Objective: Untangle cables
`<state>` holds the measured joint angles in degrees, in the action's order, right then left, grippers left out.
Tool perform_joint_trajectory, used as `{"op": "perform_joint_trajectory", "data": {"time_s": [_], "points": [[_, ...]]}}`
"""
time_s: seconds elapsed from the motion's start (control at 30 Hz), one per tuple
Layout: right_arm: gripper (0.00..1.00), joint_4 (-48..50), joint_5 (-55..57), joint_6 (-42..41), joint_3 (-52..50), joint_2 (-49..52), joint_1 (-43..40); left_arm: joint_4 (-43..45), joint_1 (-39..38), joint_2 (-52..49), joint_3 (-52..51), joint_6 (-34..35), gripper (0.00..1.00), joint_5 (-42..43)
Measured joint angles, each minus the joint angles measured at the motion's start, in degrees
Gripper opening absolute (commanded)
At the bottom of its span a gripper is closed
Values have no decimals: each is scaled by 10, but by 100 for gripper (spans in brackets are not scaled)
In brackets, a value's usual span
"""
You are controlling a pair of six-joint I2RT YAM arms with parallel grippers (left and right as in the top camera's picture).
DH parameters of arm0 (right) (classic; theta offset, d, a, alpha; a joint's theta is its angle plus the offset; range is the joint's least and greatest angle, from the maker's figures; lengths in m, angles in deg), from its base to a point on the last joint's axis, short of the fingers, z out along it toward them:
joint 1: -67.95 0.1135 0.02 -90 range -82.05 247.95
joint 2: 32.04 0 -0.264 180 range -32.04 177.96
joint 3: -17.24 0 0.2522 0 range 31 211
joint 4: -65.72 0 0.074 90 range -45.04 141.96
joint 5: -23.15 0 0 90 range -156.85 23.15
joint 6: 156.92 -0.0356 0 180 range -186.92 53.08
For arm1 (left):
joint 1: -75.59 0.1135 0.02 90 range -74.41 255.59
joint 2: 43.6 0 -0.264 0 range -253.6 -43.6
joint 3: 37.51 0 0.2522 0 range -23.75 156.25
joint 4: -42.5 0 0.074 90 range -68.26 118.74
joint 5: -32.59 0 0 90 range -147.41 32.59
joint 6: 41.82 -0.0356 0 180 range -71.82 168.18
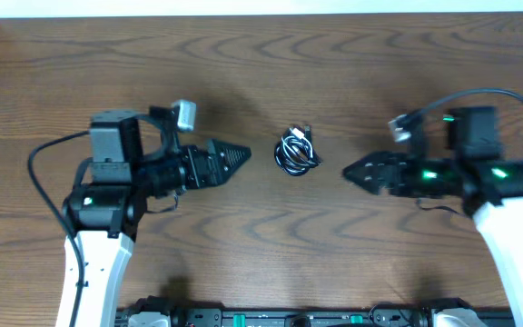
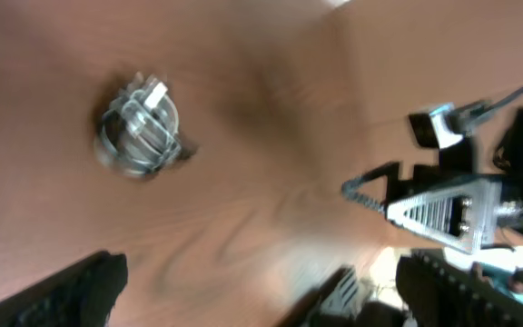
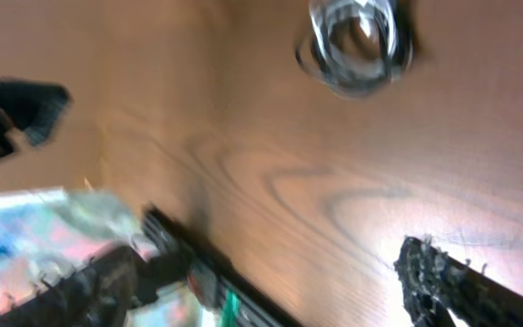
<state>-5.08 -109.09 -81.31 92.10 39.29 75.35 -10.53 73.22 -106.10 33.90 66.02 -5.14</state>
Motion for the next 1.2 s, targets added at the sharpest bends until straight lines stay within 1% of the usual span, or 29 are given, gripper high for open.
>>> {"op": "perform_joint_trajectory", "data": {"time_s": [0.1,0.2,0.23,0.27,0.33,0.43,0.57,0.63,0.67,0.77,0.8,0.83,1.0,1.1,1.2], "points": [[94,-50,64,-9,31,55,53,-121,-31,-29,36,-9,99,-83],[95,-107,134,-11,100,118,88,-240,-67,-78,105,-19,99,-195],[99,-122,156,-11,128,138,96,-267,-78,-96,128,-22,99,-233],[99,-130,175,-12,155,158,103,-284,-87,-113,148,-24,99,-267],[99,-121,204,-15,198,193,114,-287,-97,-139,171,-28,99,-319],[99,-66,229,-23,218,226,129,-288,-100,-172,177,-29,99,-366],[99,-13,243,-34,218,273,150,-289,-101,-213,177,-31,99,-396],[96,5,244,-39,218,298,160,-290,-101,-232,177,-30,99,-404],[92,16,245,-42,218,310,166,-289,-101,-240,177,-30,99,-406],[72,54,251,-46,218,345,182,-289,-101,-267,177,-30,99,-411],[63,67,253,-48,218,356,187,-289,-101,-275,177,-30,99,-411],[57,81,254,-50,218,367,190,-289,-101,-282,177,-30,99,-412],[52,119,258,-56,218,402,198,-303,-101,-305,177,-26,99,-413],[39,132,263,-56,218,417,198,-309,-101,-311,177,-26,99,-415],[20,134,265,-57,218,435,198,-309,-101,-311,177,-26,99,-417]]}}
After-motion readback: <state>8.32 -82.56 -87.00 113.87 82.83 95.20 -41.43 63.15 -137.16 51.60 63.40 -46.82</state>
